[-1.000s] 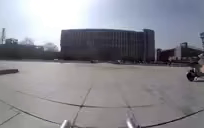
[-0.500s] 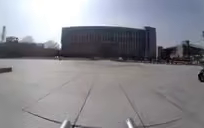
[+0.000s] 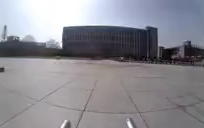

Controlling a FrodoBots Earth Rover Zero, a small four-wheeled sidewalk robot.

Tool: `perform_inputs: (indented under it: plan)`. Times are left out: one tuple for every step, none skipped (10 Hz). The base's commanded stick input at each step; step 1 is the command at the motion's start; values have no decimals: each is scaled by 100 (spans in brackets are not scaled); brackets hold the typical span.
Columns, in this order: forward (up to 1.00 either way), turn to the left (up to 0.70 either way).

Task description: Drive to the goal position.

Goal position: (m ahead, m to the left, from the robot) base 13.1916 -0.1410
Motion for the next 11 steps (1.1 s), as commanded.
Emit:
perform_inputs:
  plan:
    - [100,0]
    - [100,0]
    - [100,0]
    - [100,0]
    - [100,0]
    - [100,0]
    - [100,0]
    - [100,0]
    - [100,0]
    - [100,0]
    - [100,0]
